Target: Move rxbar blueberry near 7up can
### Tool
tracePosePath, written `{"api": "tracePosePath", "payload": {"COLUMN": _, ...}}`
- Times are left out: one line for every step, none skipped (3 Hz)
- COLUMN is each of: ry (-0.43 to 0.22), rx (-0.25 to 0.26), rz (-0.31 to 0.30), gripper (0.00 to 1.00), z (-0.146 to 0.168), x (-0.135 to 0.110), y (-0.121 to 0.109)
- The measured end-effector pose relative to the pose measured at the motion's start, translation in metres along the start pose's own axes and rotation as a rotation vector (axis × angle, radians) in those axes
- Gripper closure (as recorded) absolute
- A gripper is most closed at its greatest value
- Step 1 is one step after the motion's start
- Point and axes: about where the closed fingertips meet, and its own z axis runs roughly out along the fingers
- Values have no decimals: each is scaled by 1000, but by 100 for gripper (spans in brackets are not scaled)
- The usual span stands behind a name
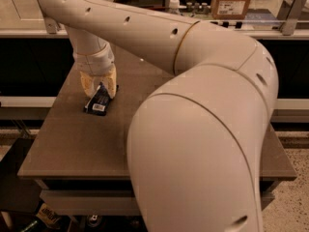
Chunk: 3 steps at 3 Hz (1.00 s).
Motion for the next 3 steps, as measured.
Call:
{"api": "tracePosePath", "payload": {"ry": -7, "rx": 8, "rz": -24, "gripper": 100, "z": 1, "x": -2, "y": 4}}
{"api": "tracePosePath", "payload": {"ry": -7, "rx": 8, "rz": -24, "gripper": 100, "z": -1, "x": -2, "y": 4}}
{"api": "tracePosePath", "payload": {"ry": -13, "rx": -1, "rz": -26, "gripper": 81, "z": 0, "x": -4, "y": 5}}
